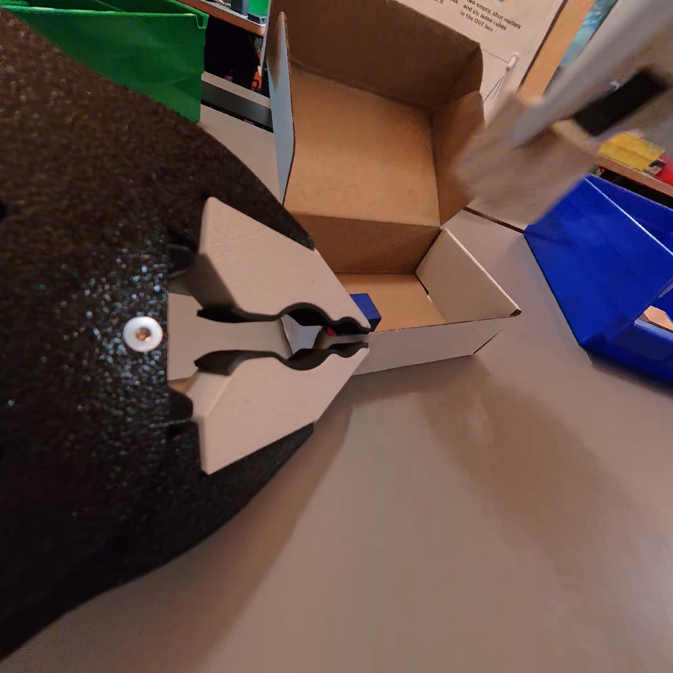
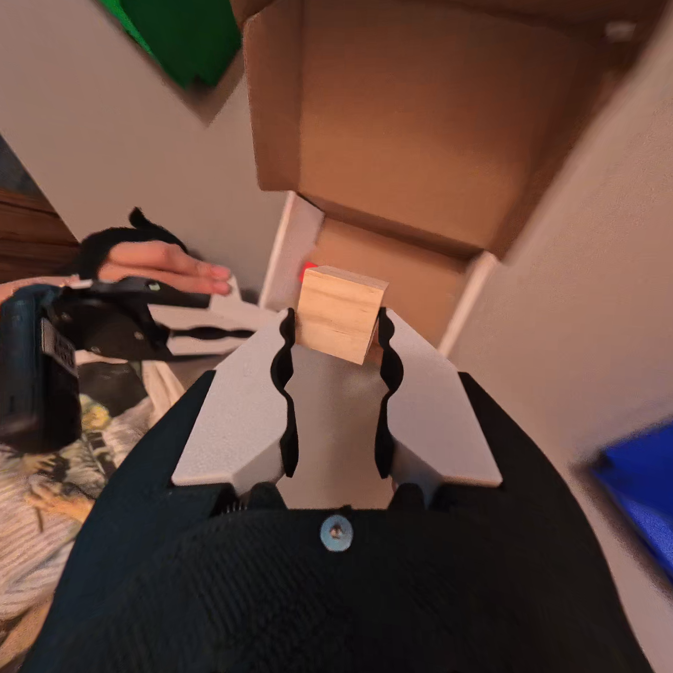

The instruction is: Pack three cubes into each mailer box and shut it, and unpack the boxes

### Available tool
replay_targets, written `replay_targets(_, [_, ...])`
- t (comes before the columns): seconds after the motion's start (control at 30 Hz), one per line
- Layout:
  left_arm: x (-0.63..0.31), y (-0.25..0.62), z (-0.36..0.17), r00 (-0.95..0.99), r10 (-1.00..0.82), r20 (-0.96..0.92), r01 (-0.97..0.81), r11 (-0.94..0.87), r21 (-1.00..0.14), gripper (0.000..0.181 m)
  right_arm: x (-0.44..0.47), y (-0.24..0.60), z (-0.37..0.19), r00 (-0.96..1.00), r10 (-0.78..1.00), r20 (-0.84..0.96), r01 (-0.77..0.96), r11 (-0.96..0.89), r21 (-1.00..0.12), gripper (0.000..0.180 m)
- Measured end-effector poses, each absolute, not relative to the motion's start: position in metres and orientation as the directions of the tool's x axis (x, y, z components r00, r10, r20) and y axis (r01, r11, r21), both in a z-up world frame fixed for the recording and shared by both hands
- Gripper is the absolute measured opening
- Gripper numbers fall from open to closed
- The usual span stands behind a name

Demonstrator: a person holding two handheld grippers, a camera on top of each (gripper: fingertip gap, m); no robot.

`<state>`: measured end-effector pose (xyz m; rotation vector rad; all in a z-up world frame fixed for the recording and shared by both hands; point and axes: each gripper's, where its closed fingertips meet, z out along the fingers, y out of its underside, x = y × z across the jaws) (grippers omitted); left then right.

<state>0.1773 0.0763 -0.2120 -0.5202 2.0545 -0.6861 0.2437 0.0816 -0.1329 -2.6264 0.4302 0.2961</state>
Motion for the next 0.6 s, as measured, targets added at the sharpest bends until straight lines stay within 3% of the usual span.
replay_targets(0.03, [0.177,0.076,-0.212,-0.526,-0.592,-0.611,-0.102,0.757,-0.645,0.002,0.258,0.063,-0.121,0.929,-0.278,-0.246,-0.361,-0.833,-0.419,0.045])
replay_targets(0.17, [0.179,0.077,-0.212,-0.531,-0.602,-0.596,-0.103,0.744,-0.660,0.001,0.344,-0.024,-0.098,0.847,-0.515,-0.134,-0.516,-0.732,-0.445,0.045])
replay_targets(0.3, [0.180,0.076,-0.212,-0.535,-0.598,-0.597,-0.100,0.747,-0.658,0.002,0.446,-0.121,-0.124,0.615,-0.788,0.026,-0.699,-0.560,-0.444,0.045])
replay_targets(0.6, [0.179,0.075,-0.213,-0.591,-0.565,-0.576,-0.107,0.763,-0.638,0.002,0.504,-0.201,-0.210,0.495,-0.852,0.169,-0.796,-0.523,-0.305,0.046])
